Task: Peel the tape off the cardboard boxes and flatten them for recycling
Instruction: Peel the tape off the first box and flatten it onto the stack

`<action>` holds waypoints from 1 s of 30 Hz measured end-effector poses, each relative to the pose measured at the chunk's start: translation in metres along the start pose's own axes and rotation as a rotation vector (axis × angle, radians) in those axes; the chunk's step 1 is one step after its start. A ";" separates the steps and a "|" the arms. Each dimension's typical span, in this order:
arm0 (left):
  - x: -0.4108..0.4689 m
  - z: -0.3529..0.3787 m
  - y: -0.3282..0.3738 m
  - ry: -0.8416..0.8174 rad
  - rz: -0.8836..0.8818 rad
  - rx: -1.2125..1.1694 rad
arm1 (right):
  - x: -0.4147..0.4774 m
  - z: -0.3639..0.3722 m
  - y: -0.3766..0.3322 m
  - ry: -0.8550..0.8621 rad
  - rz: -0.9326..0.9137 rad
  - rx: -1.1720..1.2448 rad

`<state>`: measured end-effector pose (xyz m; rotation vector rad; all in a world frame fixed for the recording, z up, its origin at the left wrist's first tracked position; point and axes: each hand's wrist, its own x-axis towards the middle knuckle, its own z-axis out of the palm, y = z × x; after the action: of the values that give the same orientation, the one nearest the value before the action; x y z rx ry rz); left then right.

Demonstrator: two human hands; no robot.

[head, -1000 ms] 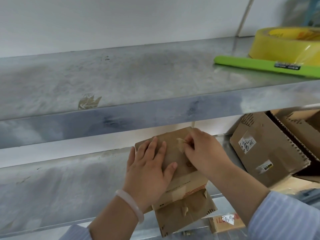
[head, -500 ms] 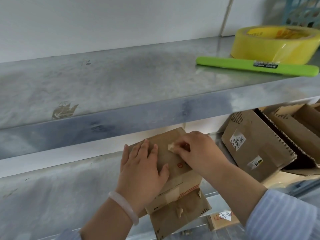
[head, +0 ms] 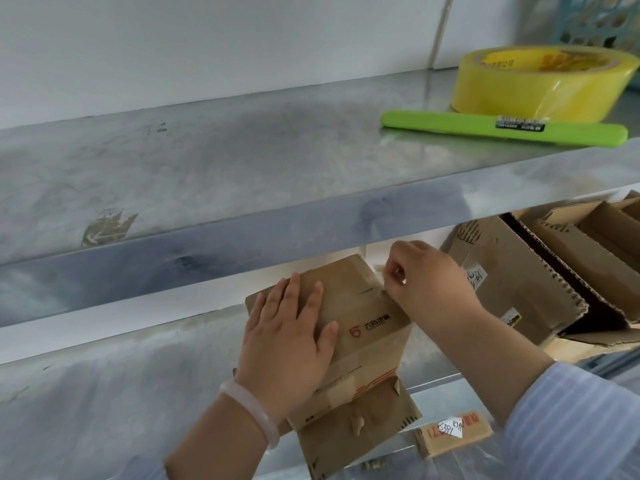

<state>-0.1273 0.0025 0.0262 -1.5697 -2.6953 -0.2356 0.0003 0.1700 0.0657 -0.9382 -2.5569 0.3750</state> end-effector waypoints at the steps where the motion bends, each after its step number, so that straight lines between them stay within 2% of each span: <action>1: 0.001 0.000 0.000 -0.002 -0.002 -0.004 | -0.001 0.003 0.000 -0.042 -0.029 0.001; 3: 0.001 -0.001 -0.001 -0.001 0.000 -0.009 | -0.003 0.009 0.000 -0.123 -0.008 0.073; 6: 0.003 -0.002 -0.006 -0.023 0.019 0.007 | -0.001 0.012 0.003 -0.150 0.093 0.264; 9: 0.005 -0.005 -0.010 -0.052 0.042 0.016 | 0.000 0.014 0.006 -0.210 0.138 0.294; 14: 0.012 -0.007 -0.017 -0.082 0.063 0.004 | -0.002 0.016 0.006 -0.114 0.128 0.191; 17: 0.013 -0.009 -0.019 -0.108 0.073 -0.020 | -0.009 0.016 0.013 -0.088 0.220 0.376; 21: 0.015 -0.014 -0.015 -0.114 0.036 -0.071 | -0.020 0.019 0.024 -0.146 0.144 0.419; 26: 0.022 -0.008 0.017 -0.095 -0.056 0.012 | -0.049 0.023 0.035 -0.220 0.246 0.823; 30: 0.023 0.000 0.022 -0.096 -0.076 0.079 | -0.064 0.030 0.036 -0.157 0.331 0.769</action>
<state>-0.1192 0.0328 0.0310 -1.4974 -2.8011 -0.0552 0.0520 0.1507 0.0089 -1.0235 -2.0616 1.4413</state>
